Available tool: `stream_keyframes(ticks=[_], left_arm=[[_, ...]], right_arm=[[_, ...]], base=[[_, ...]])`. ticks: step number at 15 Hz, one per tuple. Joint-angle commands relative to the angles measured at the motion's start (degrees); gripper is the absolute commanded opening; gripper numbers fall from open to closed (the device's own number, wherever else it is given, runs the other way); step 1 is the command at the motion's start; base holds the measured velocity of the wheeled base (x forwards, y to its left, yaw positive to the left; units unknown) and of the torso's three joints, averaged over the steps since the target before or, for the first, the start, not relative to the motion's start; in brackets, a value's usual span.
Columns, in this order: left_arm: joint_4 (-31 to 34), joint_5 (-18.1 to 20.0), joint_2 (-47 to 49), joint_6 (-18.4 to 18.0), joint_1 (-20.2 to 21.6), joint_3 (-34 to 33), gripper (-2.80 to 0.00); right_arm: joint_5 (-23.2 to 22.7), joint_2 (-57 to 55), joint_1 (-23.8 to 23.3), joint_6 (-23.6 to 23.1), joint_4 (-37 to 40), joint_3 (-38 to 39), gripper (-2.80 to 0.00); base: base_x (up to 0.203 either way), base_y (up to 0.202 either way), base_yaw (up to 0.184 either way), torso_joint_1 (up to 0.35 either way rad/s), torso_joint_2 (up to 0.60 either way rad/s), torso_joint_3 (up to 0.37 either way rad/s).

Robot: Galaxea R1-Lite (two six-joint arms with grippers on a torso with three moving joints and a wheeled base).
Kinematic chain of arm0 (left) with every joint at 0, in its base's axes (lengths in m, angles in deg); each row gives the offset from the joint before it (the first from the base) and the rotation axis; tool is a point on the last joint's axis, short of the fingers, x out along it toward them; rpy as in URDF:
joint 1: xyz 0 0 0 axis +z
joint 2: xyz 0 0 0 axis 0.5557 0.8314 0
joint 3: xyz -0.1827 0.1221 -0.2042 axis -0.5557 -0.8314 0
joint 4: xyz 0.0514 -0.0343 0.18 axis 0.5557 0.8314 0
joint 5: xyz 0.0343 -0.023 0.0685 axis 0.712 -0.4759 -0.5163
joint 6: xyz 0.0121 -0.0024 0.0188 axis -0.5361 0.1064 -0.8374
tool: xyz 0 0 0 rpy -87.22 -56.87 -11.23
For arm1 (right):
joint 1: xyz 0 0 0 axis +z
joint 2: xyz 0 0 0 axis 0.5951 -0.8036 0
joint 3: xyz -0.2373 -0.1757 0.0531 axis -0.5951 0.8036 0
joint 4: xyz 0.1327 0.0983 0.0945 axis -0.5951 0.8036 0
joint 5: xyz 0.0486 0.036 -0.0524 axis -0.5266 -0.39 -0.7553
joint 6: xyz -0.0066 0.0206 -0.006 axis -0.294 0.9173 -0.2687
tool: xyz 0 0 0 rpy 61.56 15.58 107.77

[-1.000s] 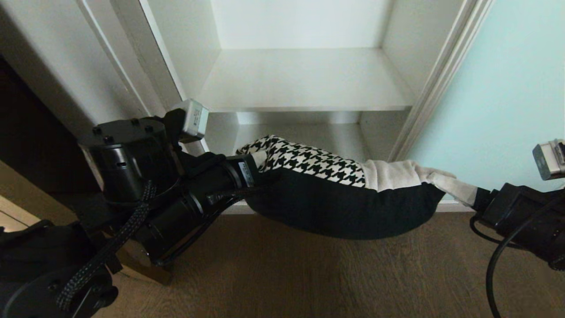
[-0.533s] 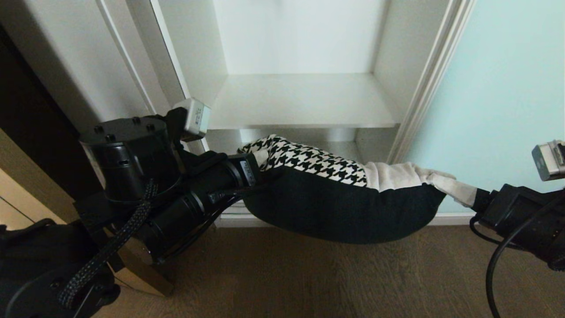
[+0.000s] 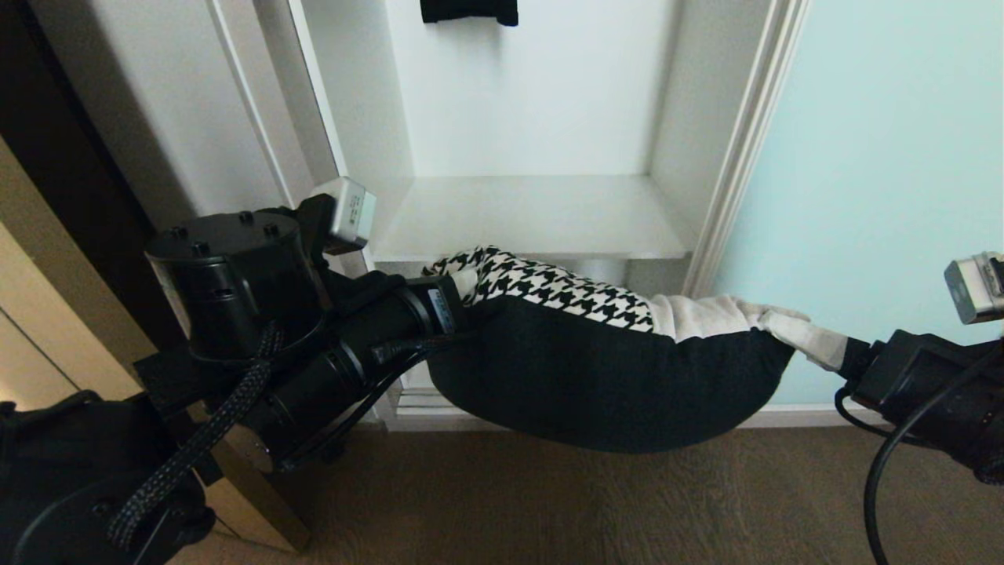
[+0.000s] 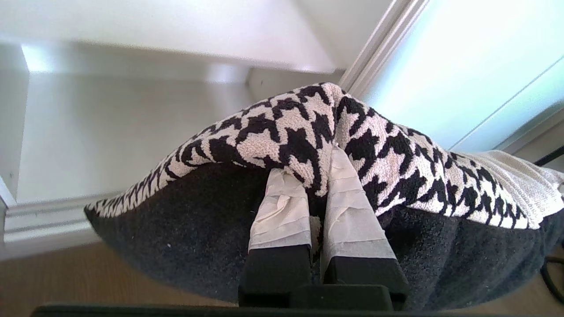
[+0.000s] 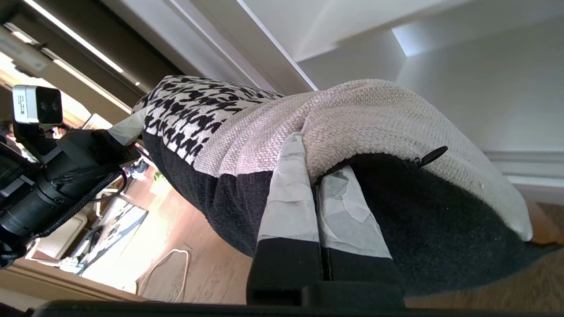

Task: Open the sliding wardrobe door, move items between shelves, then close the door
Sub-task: Place the pillow on the higher shelf

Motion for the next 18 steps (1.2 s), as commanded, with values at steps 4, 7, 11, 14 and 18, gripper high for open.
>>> stream_keyframes(ticks=[4,7,11,14,18], left_arm=[[-0.28,-0.16,0.13,0.19,-0.04,-0.46,-2.80],[-0.28,-0.07,0.13,0.10,-0.04,-0.37,-2.80],[-0.31,-0.25,0.54,0.24,0.02,-0.81,-2.80],[-0.54,-0.25,0.57,-0.16,0.02,-0.90,-2.80],[-0.54,-0.25,0.43,-0.23,-0.02,-1.33,-2.80]], right_arm=[[-0.15,-0.10,0.03,0.22,-0.45,0.14,-2.80],[-0.15,-0.10,0.03,0.22,-0.45,0.14,-2.80],[-0.15,-0.19,0.03,0.22,-0.45,0.23,-2.80],[-0.15,-0.45,0.03,0.22,-0.45,0.32,-2.80],[-0.15,-0.89,0.03,0.22,-0.54,0.32,-2.80]], base=[[0.000,0.000,0.000,0.003,0.00,0.203],[0.000,0.000,0.000,0.003,0.00,0.200],[0.000,0.000,0.000,0.000,0.00,0.188],[0.000,0.000,0.000,0.003,0.00,0.063],[0.000,0.000,0.000,0.001,0.00,0.007]])
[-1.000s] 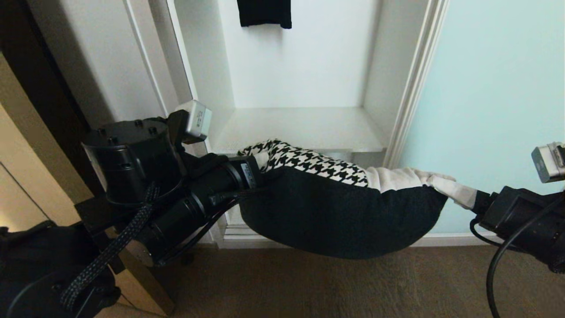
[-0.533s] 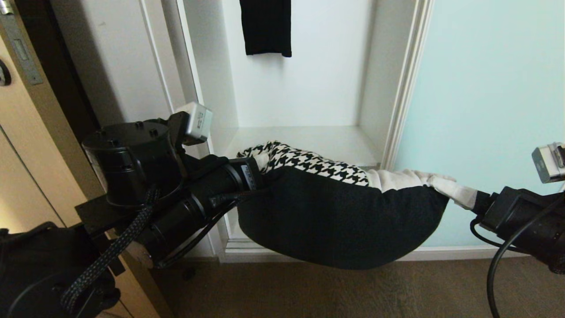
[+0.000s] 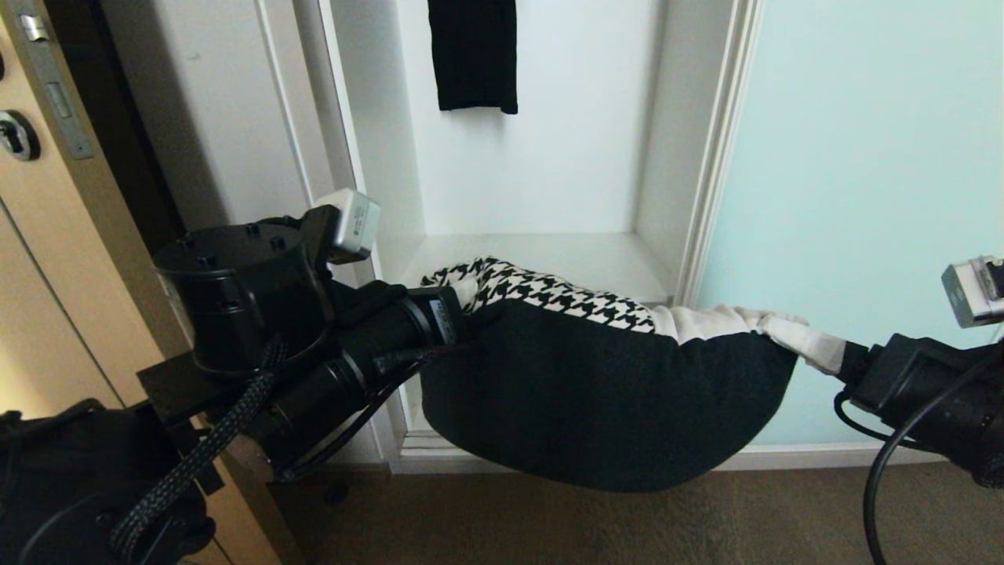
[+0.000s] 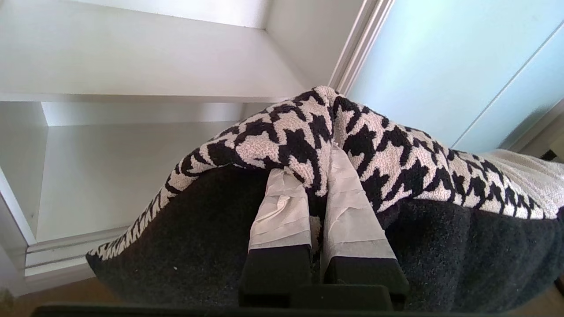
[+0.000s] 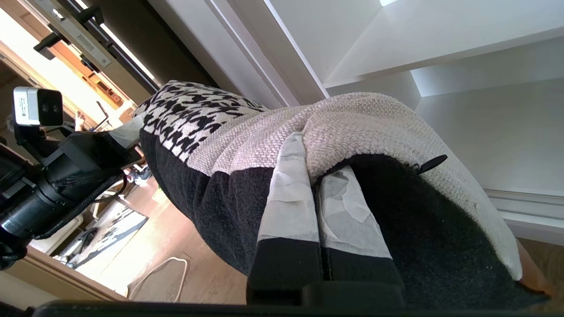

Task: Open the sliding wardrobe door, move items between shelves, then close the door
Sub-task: Place the pillow on the higher shelf

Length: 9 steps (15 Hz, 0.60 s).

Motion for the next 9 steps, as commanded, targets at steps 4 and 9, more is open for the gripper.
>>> stream_keyframes(ticks=[4,9], left_arm=[[-0.56,-0.09,-0.32,-0.02,-0.02,-0.85,-2.80],[-0.62,0.00,-0.29,-0.20,-0.09,-0.62,-2.80]], right_arm=[[-0.15,-0.21,0.03,0.20,-0.45,-0.10,-2.80],[-0.15,0.05,0.03,0.20,-0.36,-0.25,-2.80]], base=[[0.000,0.000,0.000,0.000,0.00,0.000],[0.000,0.000,0.000,0.000,0.00,0.000]])
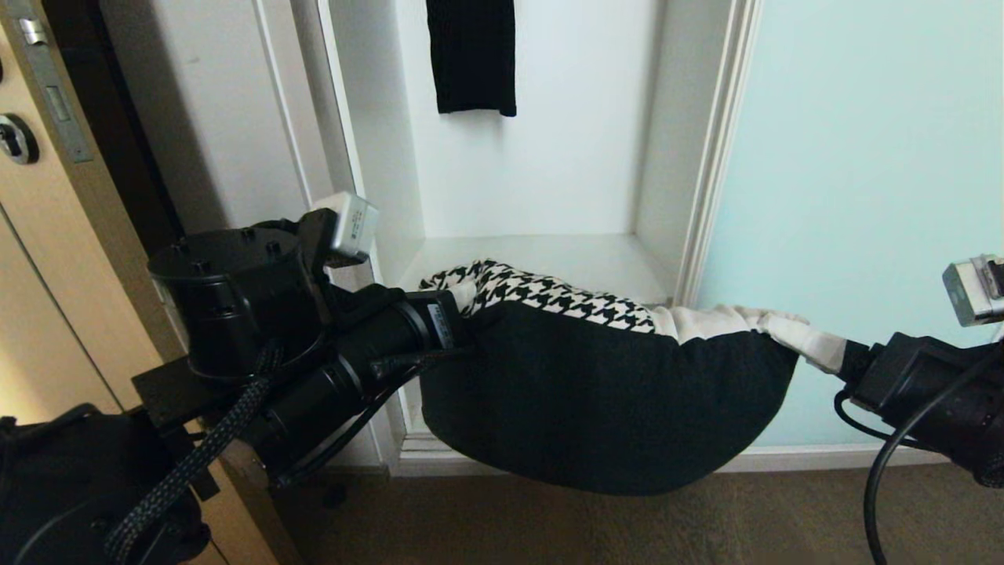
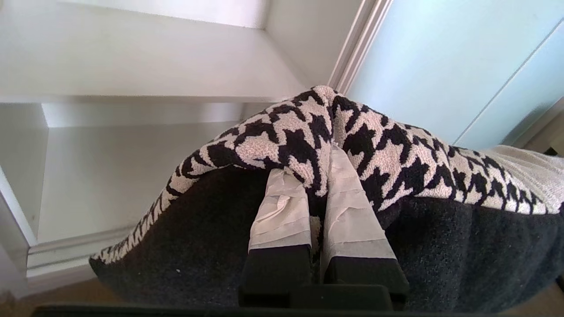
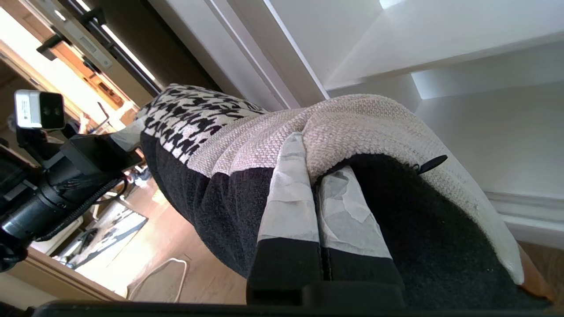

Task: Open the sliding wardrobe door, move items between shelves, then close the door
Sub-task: Place the pillow on the higher shelf

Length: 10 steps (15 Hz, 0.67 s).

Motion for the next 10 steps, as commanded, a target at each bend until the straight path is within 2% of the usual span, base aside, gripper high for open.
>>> stream_keyframes(ticks=[1,10], left_arm=[[-0.26,-0.07,0.13,0.07,0.04,0.11,-2.80],[-0.26,-0.16,0.22,0.07,0.03,-0.06,-2.80]], right_arm=[[-0.15,-0.09,0.06,0.21,-0.38,-0.03,-2.80],[-0.15,-0.27,-0.03,0.21,-0.38,-0.03,-2.80]], base=[[0.116,0.000,0.002,-0.009,0.00,0.007],[0.195,0.000,0.001,0.005,0.00,0.002]])
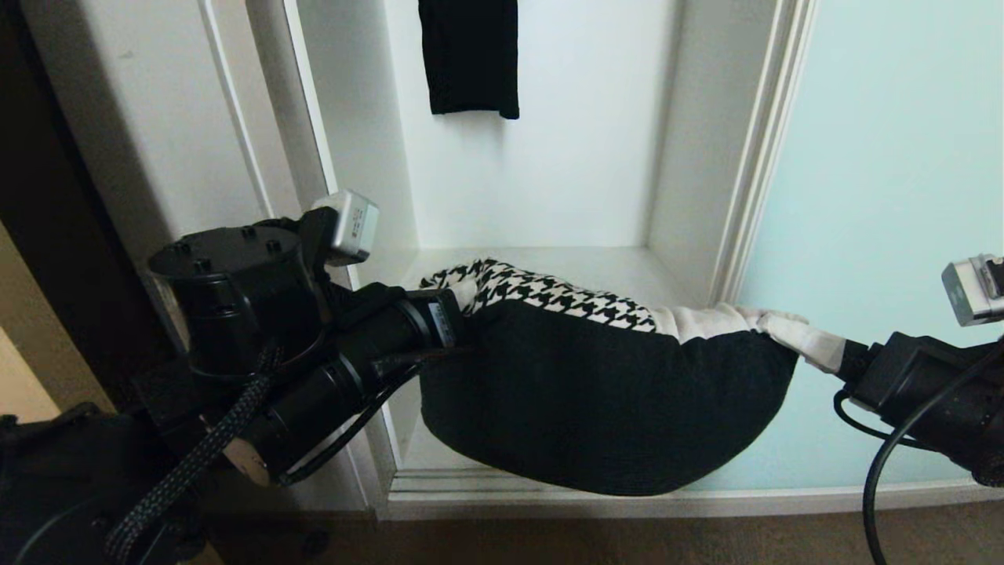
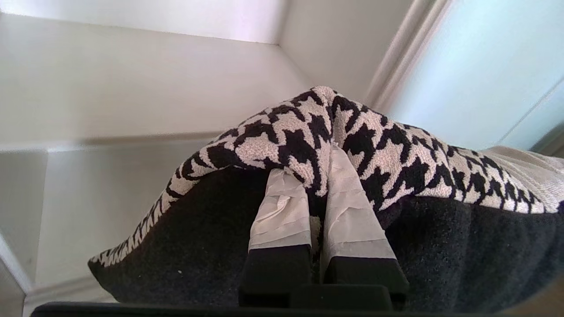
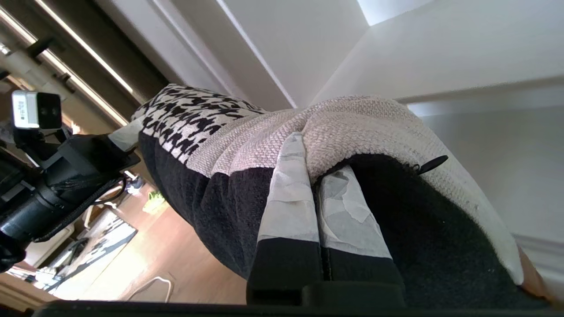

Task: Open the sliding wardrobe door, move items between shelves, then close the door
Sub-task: Place the pillow on the higher shelf

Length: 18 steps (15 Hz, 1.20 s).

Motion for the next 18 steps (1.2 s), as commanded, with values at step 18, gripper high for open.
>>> stream_keyframes(ticks=[18], left_arm=[[-3.86,-2.89,0.16,-3.00,1.92,6.08,-2.80]], right_arm=[[0.44,4.66,0.42,0.30,18.51,-16.85,-2.80]], base=[[0.104,0.000,0.001,0.000,0.00,0.001]])
